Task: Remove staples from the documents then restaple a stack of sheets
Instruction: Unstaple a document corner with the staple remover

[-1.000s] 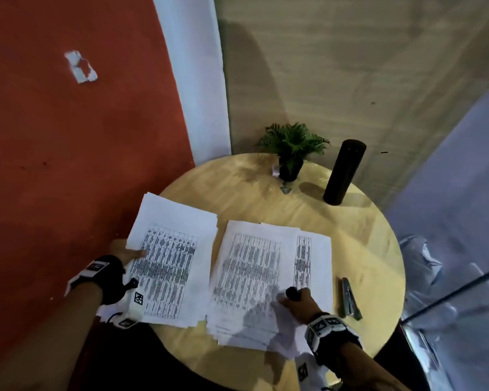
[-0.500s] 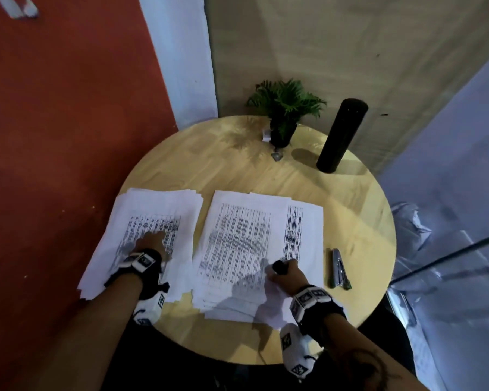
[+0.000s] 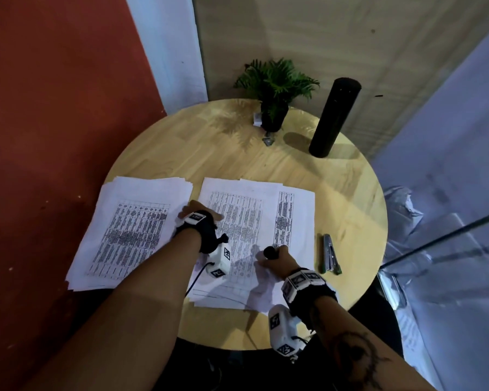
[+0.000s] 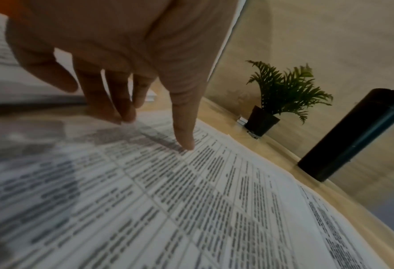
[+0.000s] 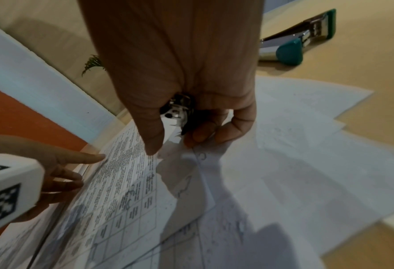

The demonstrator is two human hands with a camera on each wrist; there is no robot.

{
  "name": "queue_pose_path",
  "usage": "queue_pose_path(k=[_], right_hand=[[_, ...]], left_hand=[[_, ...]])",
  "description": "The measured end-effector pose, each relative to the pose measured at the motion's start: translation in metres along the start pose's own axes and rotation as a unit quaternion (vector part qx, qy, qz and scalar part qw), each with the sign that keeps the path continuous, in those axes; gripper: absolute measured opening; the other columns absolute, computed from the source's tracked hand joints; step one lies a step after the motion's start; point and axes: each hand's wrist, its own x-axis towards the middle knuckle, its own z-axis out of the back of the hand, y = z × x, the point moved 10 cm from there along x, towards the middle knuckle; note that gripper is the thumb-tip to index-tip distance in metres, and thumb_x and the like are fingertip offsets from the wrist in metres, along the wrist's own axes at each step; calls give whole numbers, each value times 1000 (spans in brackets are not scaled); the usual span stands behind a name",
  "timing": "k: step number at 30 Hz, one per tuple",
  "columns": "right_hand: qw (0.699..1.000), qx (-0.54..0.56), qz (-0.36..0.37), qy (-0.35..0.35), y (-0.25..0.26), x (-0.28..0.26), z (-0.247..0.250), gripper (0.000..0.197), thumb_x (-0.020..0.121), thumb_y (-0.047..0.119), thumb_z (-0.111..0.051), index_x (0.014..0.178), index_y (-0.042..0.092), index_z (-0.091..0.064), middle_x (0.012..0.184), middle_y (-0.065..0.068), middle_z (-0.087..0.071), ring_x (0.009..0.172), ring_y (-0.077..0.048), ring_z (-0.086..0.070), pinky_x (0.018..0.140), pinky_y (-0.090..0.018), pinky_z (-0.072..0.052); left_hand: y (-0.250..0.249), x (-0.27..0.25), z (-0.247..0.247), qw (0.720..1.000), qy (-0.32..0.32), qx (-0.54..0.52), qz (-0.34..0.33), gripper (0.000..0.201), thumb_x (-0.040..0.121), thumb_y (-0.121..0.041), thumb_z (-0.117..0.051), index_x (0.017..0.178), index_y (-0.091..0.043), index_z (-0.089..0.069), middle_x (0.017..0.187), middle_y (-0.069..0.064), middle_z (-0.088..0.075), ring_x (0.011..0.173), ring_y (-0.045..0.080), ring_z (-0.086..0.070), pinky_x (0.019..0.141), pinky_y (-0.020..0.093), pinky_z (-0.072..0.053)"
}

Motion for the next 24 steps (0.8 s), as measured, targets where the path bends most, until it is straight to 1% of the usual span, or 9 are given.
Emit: queue_pose_path(k=[2, 3, 7, 10, 12, 16, 20, 22, 24], right_hand=[[1000, -3, 3, 2, 2, -2, 1, 45, 85, 23, -67, 101, 9, -28, 109, -12, -45, 116, -28, -50, 88, -34, -40], [1000, -6, 3, 5, 1, -2, 1, 45, 85, 23, -67, 102, 9, -28, 112, -13, -47, 114, -27, -50, 88, -35, -40], [1000, -16, 4, 15, 3, -3, 0, 48, 85, 24, -67, 114, 3, -33, 125, -19, -49, 115, -28, -49, 89, -35, -40], [1000, -16, 5, 11, 3, -4, 1, 50, 85, 25, -67, 114, 3, -34, 128, -19, -48, 119, -30, -48, 90, -35, -40], [1000, -11, 7, 12, 3, -4, 0, 46, 85, 24, -67, 104, 8, -29, 126, -19, -49, 117, -29, -49, 90, -36, -40], [1000, -1, 9, 9, 2, -3, 0, 44, 85, 22, -66, 101, 10, -27, 106, -10, -45, 97, -19, -45, 81, -31, -38], [1000, 6, 14, 12, 1, -2, 0, 43, 85, 23, -66, 101, 9, -28, 104, -8, -43, 95, -17, -43, 77, -27, -34], [1000, 11, 18, 13, 1, -1, 0, 48, 82, 26, -69, 101, 9, -29, 103, -7, -44, 94, -17, -44, 77, -27, -35], [999, 26, 24, 19, 0, -1, -2, 52, 79, 33, -73, 101, 9, -31, 101, -6, -46, 93, -18, -45, 77, -28, -36]], left_hand=[[5, 1, -3, 999, -3, 43, 17, 110, 64, -50, -82, 145, -5, -23, 152, 20, -21, 139, 36, -24, 110, 49, -28], [5, 1, -3, 998, -8, 54, 16, 109, 63, -50, -82, 144, -6, -24, 151, 19, -20, 140, 36, -22, 109, 49, -28], [2, 4, 1, 999, -18, 26, 5, 105, 59, -46, -86, 138, -7, -31, 144, 19, -31, 135, 37, -30, 105, 50, -32], [3, 12, -2, 996, -8, -92, 13, 108, 54, -44, -89, 136, -6, -31, 138, 20, -44, 122, 35, -50, 101, 49, -42], [0, 15, 2, 984, -20, -179, 0, 101, 56, -38, -89, 132, -4, -32, 126, 20, -55, 105, 33, -62, 91, 48, -50], [-6, 11, 13, 975, -33, -216, -46, 85, 67, -35, -84, 135, -13, -38, 125, 12, -56, 97, 34, -64, 89, 43, -51], [0, 7, -5, 976, 98, -191, -39, 60, 73, -24, -81, 124, -2, -57, 119, 17, -63, 107, 33, -60, 91, 38, -49], [9, 0, -11, 968, 139, -207, -8, 55, 75, -13, -79, 122, 1, -56, 123, 15, -60, 113, 34, -53, 86, 37, -50], [19, -1, -17, 964, 133, -231, 6, 64, 75, -11, -78, 130, 2, -48, 132, 15, -53, 120, 35, -49, 89, 35, -49]])
